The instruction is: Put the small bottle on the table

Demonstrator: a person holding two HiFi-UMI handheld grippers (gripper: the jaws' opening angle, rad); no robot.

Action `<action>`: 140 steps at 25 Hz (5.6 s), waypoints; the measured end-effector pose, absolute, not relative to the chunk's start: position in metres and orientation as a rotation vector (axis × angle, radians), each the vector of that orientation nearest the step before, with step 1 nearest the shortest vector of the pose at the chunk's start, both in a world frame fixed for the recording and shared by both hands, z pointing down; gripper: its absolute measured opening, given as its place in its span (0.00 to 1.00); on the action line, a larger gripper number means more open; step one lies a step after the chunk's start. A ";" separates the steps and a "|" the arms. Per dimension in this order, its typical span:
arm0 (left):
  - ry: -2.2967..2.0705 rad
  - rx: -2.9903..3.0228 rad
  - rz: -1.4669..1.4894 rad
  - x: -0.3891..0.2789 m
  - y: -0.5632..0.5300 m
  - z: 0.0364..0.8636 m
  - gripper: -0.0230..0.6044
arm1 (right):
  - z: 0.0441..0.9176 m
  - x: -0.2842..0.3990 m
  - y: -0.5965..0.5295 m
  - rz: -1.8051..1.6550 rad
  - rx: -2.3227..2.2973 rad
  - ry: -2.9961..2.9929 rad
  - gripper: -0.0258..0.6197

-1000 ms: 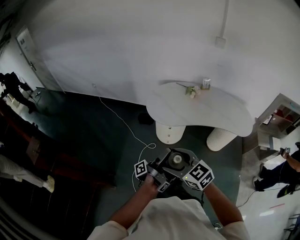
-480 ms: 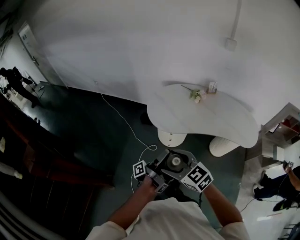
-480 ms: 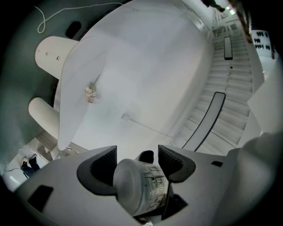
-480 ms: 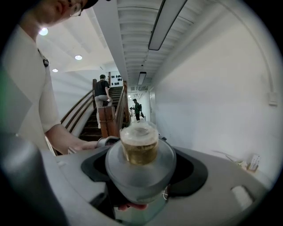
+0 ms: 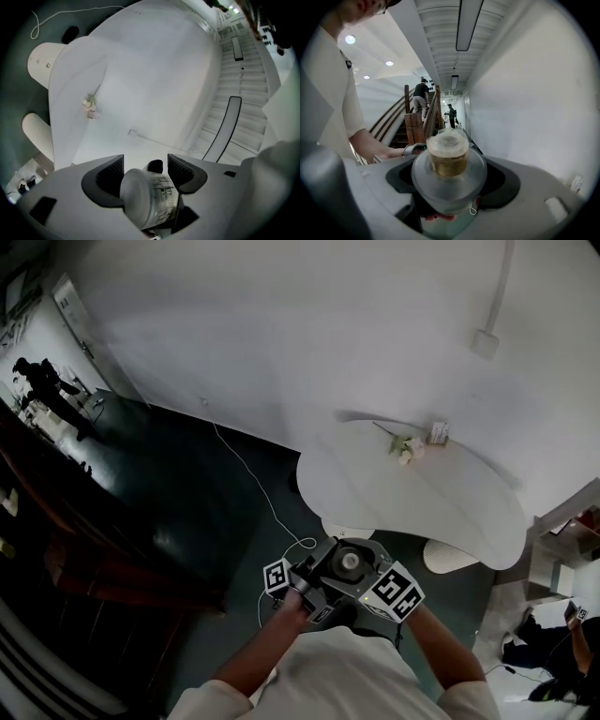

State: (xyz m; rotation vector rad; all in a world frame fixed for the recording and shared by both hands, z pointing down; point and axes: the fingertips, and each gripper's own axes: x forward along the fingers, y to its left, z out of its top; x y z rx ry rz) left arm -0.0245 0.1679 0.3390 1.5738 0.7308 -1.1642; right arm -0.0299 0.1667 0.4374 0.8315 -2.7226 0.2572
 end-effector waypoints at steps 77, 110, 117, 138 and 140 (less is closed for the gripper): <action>-0.247 1.082 -0.535 -0.011 -0.233 0.660 0.48 | 0.644 0.002 -0.239 0.708 0.868 -2.418 0.58; -0.491 1.112 -0.613 -0.022 -0.259 0.718 0.48 | 0.824 0.022 -0.282 0.712 0.813 -2.295 0.58; -0.482 1.126 -0.632 -0.023 -0.258 0.716 0.48 | 0.834 0.021 -0.289 0.671 0.818 -2.280 0.58; -0.473 1.188 -0.691 -0.027 -0.269 0.707 0.48 | 0.853 0.027 -0.296 0.550 0.811 -2.272 0.59; -0.476 1.190 -0.696 -0.028 -0.269 0.708 0.48 | 0.855 0.028 -0.294 0.511 0.796 -2.266 0.59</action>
